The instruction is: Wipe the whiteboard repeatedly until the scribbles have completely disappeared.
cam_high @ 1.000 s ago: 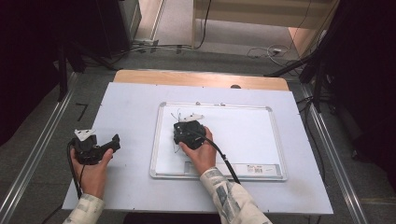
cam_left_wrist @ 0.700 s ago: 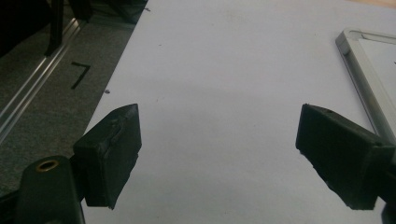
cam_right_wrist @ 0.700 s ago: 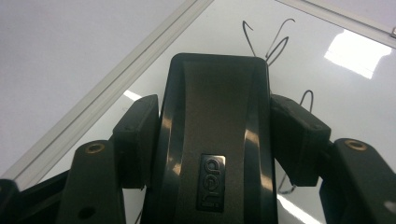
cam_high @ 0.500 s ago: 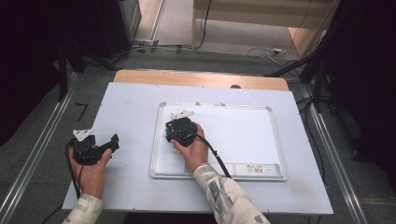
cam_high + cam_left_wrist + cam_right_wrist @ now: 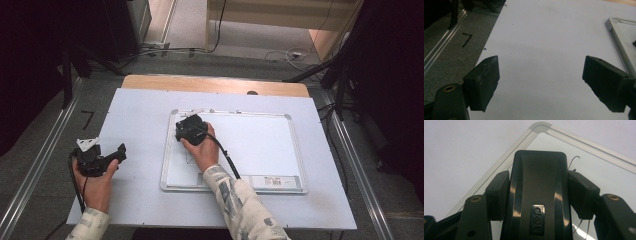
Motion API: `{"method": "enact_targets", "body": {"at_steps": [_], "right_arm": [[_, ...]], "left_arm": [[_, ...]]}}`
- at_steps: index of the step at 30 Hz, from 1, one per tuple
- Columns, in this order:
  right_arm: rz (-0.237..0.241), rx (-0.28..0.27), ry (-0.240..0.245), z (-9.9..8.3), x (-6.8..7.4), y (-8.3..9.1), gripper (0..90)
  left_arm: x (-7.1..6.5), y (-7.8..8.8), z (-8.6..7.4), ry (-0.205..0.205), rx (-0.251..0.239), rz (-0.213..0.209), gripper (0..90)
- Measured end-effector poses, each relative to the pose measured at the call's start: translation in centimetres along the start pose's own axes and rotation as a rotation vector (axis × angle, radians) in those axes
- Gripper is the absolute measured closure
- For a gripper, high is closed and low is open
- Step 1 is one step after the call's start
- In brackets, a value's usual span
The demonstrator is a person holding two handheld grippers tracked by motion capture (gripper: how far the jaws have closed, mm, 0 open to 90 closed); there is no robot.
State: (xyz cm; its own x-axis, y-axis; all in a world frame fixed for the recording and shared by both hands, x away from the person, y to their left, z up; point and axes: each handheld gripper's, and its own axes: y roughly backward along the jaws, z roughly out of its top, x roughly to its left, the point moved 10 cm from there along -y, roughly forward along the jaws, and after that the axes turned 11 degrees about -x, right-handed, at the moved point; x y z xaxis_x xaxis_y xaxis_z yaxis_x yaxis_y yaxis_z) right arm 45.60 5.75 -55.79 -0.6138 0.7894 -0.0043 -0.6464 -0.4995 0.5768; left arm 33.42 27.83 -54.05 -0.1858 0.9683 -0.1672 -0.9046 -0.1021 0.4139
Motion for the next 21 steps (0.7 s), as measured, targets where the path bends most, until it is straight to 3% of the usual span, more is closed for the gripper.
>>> {"method": "enact_targets", "body": {"at_steps": [21], "right_arm": [[-0.029, -0.011, -0.032, 1.7, -2.7, -2.1, 36.5]], "left_arm": [[0.2, 0.0, -0.1, 0.008, 0.006, -0.003, 14.9]]}}
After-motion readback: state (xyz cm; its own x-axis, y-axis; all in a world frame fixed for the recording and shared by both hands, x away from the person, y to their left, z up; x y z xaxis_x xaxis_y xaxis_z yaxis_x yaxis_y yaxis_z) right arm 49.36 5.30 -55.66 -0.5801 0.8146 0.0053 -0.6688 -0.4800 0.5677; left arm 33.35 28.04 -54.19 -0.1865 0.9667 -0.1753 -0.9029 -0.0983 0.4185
